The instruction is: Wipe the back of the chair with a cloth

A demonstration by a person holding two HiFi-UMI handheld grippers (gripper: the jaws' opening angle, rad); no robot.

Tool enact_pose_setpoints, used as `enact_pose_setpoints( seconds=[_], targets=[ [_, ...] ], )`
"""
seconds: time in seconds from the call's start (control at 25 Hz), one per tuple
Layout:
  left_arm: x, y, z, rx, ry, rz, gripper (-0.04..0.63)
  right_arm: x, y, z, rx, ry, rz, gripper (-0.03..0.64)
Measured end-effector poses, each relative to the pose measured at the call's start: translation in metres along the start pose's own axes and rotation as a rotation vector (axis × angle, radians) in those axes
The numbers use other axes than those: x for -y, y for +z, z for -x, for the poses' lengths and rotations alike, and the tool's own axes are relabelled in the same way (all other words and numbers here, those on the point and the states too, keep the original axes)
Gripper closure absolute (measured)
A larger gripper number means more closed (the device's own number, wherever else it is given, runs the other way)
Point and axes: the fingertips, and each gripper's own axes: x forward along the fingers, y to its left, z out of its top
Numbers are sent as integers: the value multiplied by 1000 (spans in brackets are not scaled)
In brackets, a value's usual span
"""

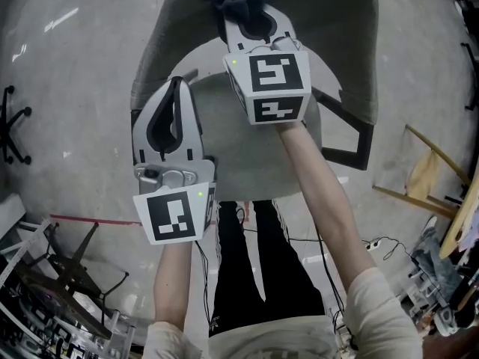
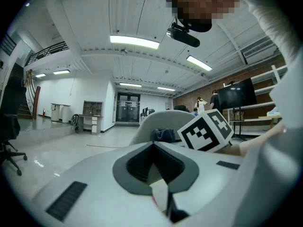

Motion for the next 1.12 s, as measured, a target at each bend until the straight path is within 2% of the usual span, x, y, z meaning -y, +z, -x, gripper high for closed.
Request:
enact_pose_setpoints(
  seconds=[0.2,0.56,0.84,1.12],
  targets=[
    [20,3,-16,9,-37,21,583,47,-7,17,-9,-126,-24,558],
    [63,5,-36,17,-147,13,583,116,-16,68,-14,-337,-76,558],
    [82,8,-33,15,-202,3,583,139,-21,106,-10,-469,-101,558],
    [85,9,-27,26,-209,-6,583,152,-26,130,-13,-538,-113,558]
  ],
)
